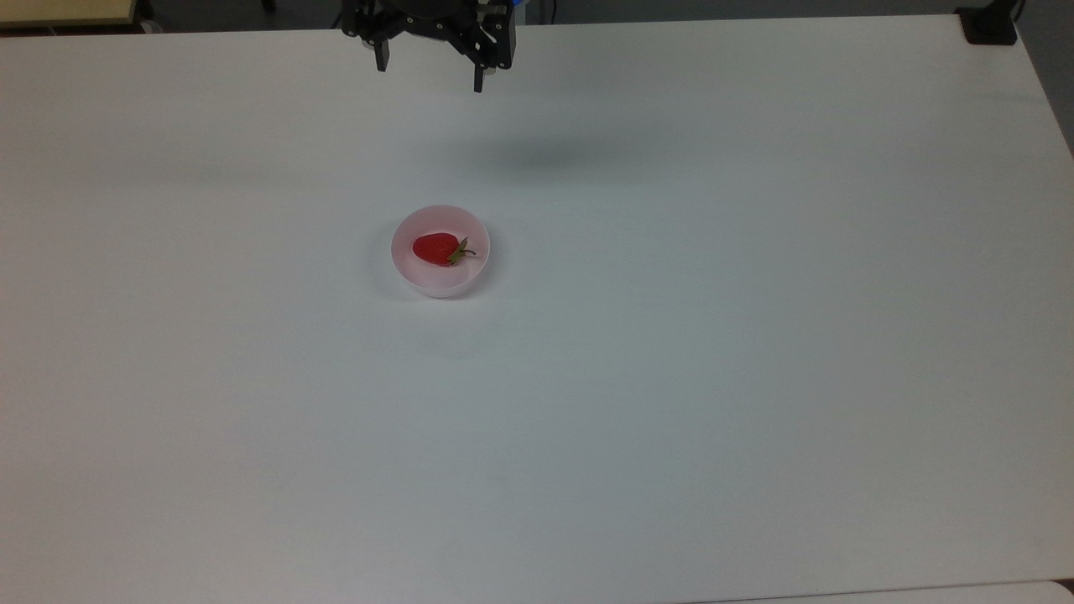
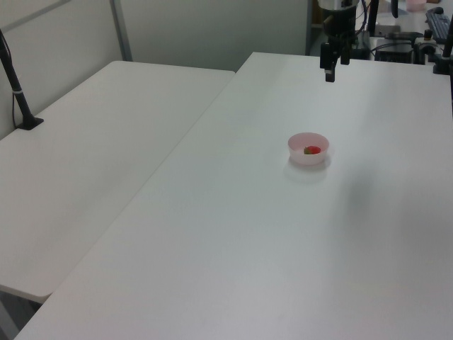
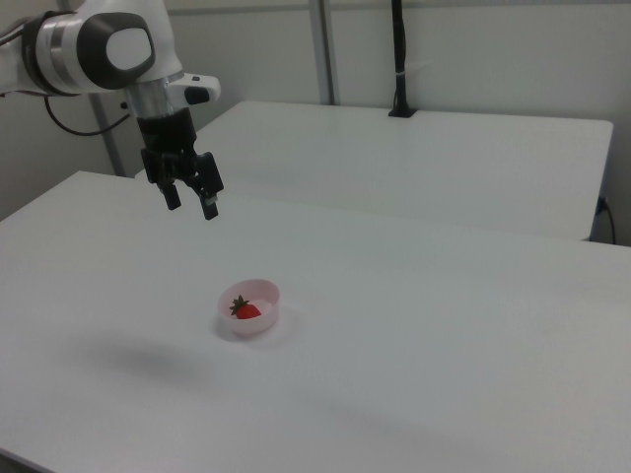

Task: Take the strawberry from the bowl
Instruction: 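Move the open gripper over the pink bowl and lower toward the strawberry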

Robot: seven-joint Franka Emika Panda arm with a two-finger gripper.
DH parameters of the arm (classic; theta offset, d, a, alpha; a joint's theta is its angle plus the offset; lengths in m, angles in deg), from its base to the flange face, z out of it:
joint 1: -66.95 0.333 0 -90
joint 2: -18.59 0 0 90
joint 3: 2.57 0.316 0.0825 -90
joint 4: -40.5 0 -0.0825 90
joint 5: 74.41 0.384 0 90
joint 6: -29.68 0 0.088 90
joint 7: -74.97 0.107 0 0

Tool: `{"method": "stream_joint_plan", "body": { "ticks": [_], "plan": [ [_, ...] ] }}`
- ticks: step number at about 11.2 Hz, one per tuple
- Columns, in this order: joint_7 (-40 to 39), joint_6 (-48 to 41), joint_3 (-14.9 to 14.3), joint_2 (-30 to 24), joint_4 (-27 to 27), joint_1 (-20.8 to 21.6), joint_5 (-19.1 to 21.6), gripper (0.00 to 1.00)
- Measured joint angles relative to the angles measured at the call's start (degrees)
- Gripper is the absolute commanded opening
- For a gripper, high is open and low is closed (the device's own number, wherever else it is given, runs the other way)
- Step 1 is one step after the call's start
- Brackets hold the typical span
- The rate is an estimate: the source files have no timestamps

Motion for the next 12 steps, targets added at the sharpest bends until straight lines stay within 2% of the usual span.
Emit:
{"method": "stream_joint_plan", "body": {
  "ticks": [7, 9, 12],
  "plan": [
    [-2.7, 5.4, -0.2, 2.2, -0.5, -0.2, 0.6, 1.00],
    [-7.8, 5.7, -0.3, 3.6, -0.6, -0.3, 0.6, 1.00],
    [-20.1, 5.7, -0.3, 5.3, -0.7, -1.1, 2.1, 1.00]
  ]
}}
